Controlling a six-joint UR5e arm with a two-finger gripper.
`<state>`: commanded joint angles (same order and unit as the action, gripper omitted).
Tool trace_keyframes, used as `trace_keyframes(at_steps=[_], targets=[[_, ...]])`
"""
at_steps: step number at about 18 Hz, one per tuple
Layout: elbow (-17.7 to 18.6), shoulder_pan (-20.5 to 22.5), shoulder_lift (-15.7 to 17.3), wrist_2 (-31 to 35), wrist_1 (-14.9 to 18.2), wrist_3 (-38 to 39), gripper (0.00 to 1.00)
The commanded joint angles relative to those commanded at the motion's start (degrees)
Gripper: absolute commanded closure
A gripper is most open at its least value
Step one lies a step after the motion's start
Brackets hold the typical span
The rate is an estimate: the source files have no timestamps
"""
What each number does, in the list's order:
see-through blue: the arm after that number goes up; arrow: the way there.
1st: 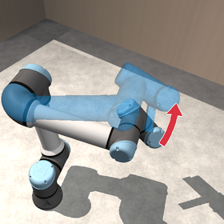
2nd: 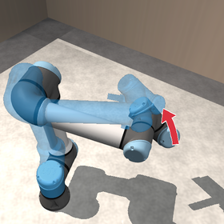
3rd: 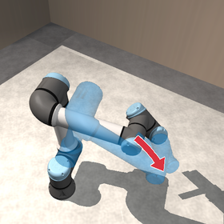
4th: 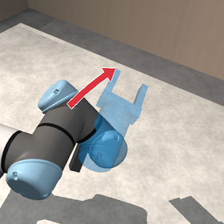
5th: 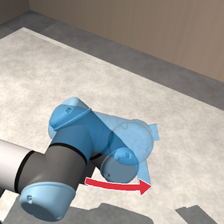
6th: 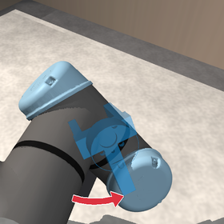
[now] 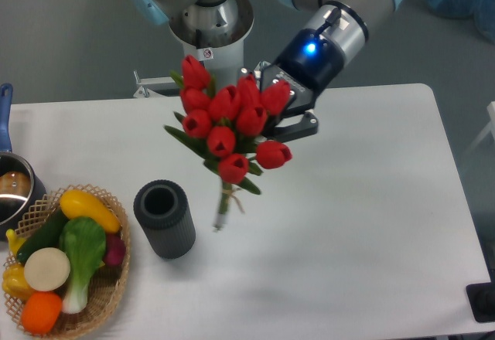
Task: Pick up the flowers from the vase
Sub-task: 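Carry the tulip bouquet away from the vase and hold it aloft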
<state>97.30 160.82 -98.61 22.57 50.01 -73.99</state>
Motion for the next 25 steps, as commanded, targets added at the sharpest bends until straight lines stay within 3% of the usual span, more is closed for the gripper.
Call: trace_keyframes(at_steps=[4,8,16,22,25], targets=[[-2.8,6.4,-2.9,0.5,0.1,-2.0,1.0],[-7.2,8.2,-6.5,1.5,0.2,-2.1,1.0],[-7.9,7.8,-7.0,34.2,0.7,-9.2,1.0],[-8.4,7.1,-7.6,48.0,1.2,-9.6,0.97],[-8.6,4.6,-8.3,54.9,4.2,-10.4,0.96]])
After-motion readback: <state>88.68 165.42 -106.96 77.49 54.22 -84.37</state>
